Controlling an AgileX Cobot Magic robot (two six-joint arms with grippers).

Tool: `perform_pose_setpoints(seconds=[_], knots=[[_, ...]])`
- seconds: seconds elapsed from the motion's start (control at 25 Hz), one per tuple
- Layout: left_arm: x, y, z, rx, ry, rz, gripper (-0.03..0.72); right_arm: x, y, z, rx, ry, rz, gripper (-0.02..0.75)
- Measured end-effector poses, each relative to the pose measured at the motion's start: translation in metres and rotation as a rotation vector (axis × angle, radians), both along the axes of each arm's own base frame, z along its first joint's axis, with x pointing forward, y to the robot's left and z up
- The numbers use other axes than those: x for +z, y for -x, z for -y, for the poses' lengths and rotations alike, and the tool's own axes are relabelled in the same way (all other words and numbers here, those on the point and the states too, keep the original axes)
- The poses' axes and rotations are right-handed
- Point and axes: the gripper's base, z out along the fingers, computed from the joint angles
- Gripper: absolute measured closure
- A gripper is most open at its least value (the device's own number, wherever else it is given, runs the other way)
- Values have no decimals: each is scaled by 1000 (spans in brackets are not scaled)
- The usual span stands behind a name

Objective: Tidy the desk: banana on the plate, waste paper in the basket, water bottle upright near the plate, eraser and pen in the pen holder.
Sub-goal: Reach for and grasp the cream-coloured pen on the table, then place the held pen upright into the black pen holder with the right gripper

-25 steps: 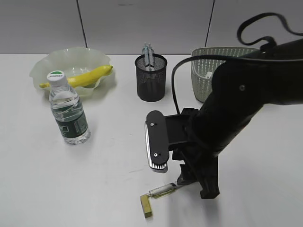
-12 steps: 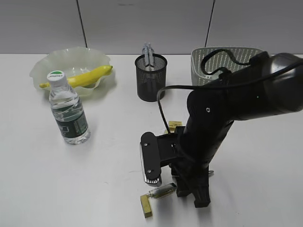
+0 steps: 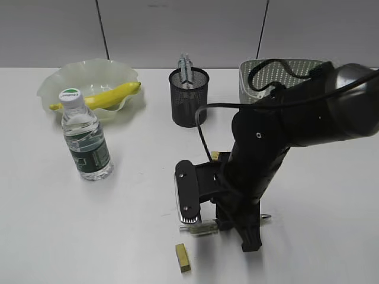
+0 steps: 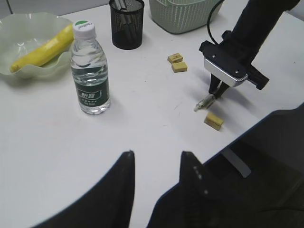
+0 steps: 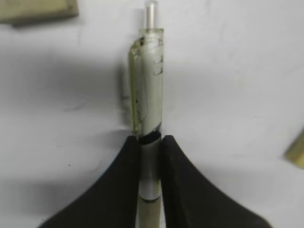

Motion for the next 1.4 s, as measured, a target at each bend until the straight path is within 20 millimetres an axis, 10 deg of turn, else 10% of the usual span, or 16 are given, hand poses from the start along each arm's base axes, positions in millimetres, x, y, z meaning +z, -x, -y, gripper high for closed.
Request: perform_pose_setpoints(seconds=[0.56, 1.4], knots=[[0, 0, 0, 1, -1, 1, 447, 138, -36, -10, -510, -725, 334, 629], [0, 0, 0, 2, -1, 2, 447, 115, -127, 1, -1092, -1211, 429, 629]])
